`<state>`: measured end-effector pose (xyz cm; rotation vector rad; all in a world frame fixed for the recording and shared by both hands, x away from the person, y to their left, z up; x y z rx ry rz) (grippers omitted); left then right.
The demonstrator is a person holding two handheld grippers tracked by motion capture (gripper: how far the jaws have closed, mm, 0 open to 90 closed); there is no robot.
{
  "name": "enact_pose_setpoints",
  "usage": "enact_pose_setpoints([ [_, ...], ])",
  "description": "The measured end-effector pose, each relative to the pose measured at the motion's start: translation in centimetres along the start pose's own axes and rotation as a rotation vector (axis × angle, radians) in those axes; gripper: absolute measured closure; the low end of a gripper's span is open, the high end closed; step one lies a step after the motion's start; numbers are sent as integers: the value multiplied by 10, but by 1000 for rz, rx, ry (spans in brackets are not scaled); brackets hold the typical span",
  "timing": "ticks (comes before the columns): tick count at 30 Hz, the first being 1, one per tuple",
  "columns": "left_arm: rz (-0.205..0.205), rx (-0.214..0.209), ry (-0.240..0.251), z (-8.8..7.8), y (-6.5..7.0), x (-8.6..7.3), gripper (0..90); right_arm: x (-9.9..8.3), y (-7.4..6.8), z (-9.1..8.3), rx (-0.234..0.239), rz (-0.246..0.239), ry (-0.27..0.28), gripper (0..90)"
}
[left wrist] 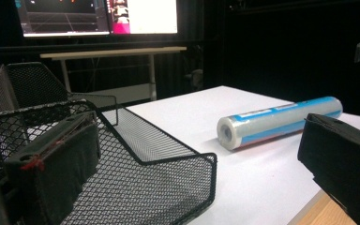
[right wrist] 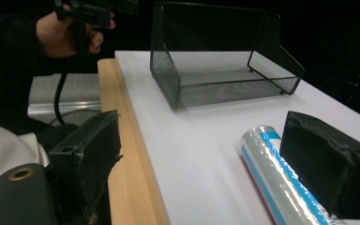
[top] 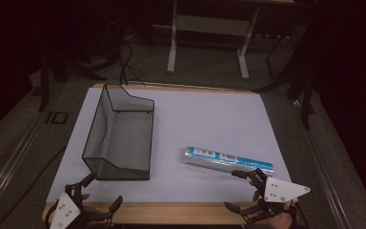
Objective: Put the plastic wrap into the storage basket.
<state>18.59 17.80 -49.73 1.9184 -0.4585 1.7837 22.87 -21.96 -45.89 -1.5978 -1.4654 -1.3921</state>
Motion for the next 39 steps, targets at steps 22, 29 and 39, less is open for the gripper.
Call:
enact_pose_setpoints([
  [22,-5,-22,12,-1,3,2,1,1,7,7,115,-28,-189,90],
  [29,-12,-25,13,-1,3,2,1,0,16,7,105,-50,-269,90],
  [39,-8,-43,3,1,4,1,1,1,38,11,87,-78,-359,91],
])
Point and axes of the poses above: each handheld gripper's, and its own axes: z roughly forward along the jaws, x roughly out of its top, y roughly to its right, the point moved 6 cm from there along z, roughly forward along the jaws, and after that the axes turned 8 degrees about -z, right-handed, at the moved point
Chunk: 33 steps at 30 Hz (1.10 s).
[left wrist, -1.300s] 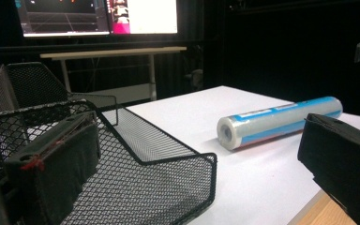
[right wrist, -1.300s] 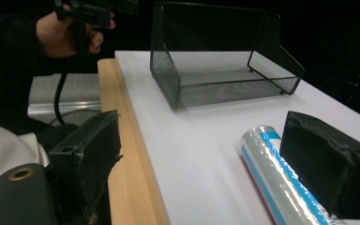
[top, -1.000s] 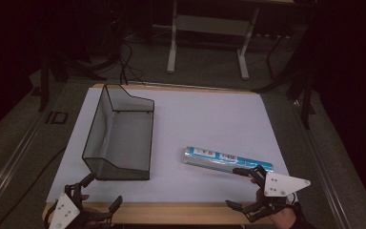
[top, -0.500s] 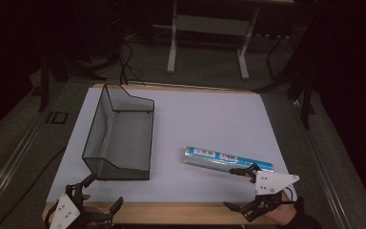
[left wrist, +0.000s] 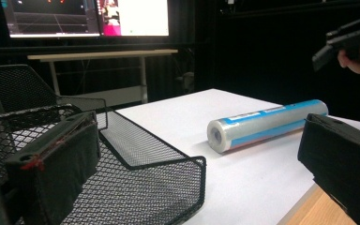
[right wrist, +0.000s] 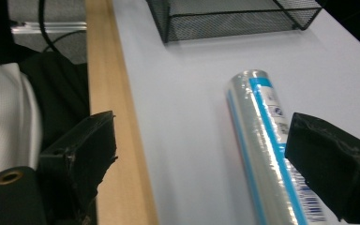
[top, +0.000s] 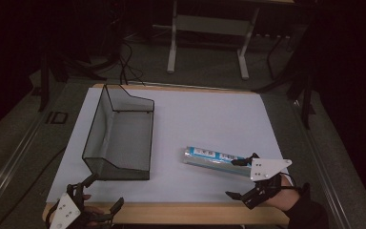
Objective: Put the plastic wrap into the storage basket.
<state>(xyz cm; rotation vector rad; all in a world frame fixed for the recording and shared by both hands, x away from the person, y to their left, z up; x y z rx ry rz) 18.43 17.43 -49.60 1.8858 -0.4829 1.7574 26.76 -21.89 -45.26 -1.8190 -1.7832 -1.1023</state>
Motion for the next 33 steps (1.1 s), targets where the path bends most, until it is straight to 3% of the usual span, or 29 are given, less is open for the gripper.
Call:
enact_pose_setpoints([
  [4,-3,-8,2,0,0,0,1,-3,7,6,-2,-39,-62,93],
  [10,-4,-20,0,1,2,0,1,-10,21,16,28,-11,-130,88],
  [14,8,-16,15,0,3,1,1,-14,34,20,8,-1,-149,88],
  [21,5,-27,-7,2,3,-1,1,-22,53,30,15,28,-190,89],
  [33,4,-36,-21,4,3,-3,1,-35,69,47,24,62,-272,91],
])
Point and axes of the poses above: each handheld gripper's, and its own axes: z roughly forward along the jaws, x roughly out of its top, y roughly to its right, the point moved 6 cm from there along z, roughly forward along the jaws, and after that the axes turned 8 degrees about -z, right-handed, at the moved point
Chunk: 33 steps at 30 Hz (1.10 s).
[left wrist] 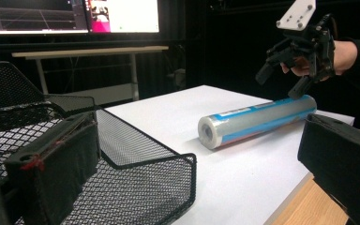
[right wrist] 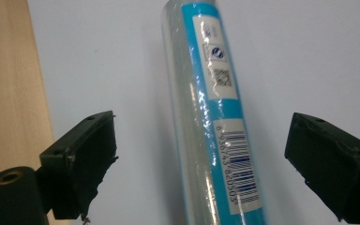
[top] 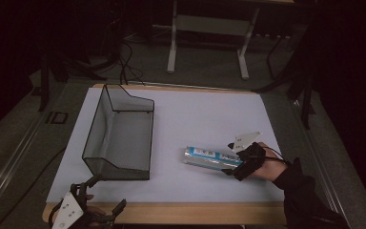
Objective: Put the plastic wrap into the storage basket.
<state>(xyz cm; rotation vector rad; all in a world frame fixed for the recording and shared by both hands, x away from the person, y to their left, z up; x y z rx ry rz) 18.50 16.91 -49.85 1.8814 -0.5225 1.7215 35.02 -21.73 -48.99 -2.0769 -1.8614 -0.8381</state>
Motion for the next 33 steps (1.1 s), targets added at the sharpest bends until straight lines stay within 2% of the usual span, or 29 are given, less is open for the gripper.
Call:
enact_pose_setpoints([
  [3,5,3,-9,1,0,-1,1,-3,1,6,14,-2,-33,91],
  [5,15,2,-37,3,1,-4,1,-5,2,10,19,-1,-47,91],
  [6,15,-5,-39,3,2,-4,1,-6,3,12,31,4,-59,91],
  [7,16,-8,-34,3,2,-3,1,-7,4,14,20,-1,-65,92],
  [8,17,-8,-30,3,3,-3,1,-7,5,15,31,3,-69,101],
  [15,14,-8,-34,3,1,-4,1,-14,10,27,24,4,-117,105],
  [24,16,-10,-43,4,2,-5,1,-25,12,45,69,10,-204,147],
  [27,15,-11,-42,4,2,-5,1,-27,13,48,58,-3,-227,160],
  [28,19,-12,-48,5,2,-5,1,-28,14,53,62,-21,-269,162],
  [33,20,-13,-48,5,2,-5,1,-29,16,60,91,-24,-345,187],
])
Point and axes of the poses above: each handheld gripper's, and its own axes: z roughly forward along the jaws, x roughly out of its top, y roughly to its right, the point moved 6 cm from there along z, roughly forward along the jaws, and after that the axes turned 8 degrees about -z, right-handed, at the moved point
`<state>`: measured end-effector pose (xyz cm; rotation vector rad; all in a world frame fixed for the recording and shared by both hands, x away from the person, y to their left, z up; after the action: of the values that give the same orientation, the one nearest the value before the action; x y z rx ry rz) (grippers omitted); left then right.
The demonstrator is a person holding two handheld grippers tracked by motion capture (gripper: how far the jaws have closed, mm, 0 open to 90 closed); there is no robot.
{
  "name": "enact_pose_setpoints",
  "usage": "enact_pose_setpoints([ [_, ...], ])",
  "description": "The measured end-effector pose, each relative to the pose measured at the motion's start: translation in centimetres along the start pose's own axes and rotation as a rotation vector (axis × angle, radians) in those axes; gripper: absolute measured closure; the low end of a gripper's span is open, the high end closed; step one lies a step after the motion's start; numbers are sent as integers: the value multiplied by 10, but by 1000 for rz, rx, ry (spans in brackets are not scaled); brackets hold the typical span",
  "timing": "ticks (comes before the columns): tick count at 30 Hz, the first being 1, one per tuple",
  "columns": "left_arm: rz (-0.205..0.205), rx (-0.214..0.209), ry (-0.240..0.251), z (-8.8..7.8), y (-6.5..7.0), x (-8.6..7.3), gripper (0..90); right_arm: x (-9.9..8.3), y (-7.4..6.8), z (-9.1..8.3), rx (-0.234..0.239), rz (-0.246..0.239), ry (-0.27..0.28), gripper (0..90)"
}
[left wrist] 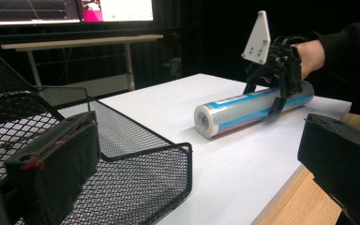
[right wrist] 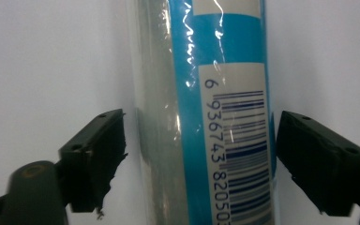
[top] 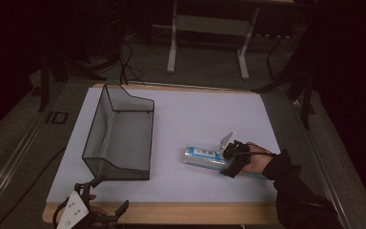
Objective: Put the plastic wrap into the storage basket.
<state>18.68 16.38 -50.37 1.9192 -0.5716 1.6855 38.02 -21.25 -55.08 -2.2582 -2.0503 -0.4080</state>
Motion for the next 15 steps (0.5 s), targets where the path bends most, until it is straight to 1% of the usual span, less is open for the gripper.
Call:
enact_pose_setpoints([
  [1,1,-1,0,0,0,0,1,1,1,0,-14,-12,-9,188],
  [3,1,-1,0,0,0,0,1,2,3,0,-13,-14,-10,190],
  [4,4,1,-2,0,0,0,1,5,4,-1,-3,-15,-19,190],
  [5,4,1,-2,0,0,0,1,5,4,-1,-3,-15,-19,190],
  [6,3,0,-3,0,0,0,1,6,4,0,12,-16,-35,214],
  [7,3,0,-3,0,0,0,1,6,4,0,12,-16,-35,214],
  [8,6,0,-3,0,0,0,1,8,5,2,9,-31,-34,240],
  [9,6,0,-3,0,0,0,1,8,5,2,9,-31,-34,240],
  [10,8,2,-1,-1,0,0,1,8,4,4,9,-36,-34,270],
  [11,8,2,-1,-1,0,0,1,8,4,4,9,-36,-34,270],
  [12,9,4,-1,-1,0,0,1,9,3,4,23,-33,-23,293],
  [14,4,7,6,-2,-1,1,1,9,2,6,9,-53,-11,305],
  [15,4,7,6,-2,-1,1,1,9,2,6,9,-53,-11,305],
])
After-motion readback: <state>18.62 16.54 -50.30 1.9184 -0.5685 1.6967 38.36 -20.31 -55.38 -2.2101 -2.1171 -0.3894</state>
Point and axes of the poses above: each handheld gripper's, and its own axes: z roughly forward along the jaws, x roughly out of its top, y roughly to its right, the point moved 6 cm from there along z, roughly forward along the jaws, and after that the axes turned 8 degrees about -z, right-handed, at the moved point
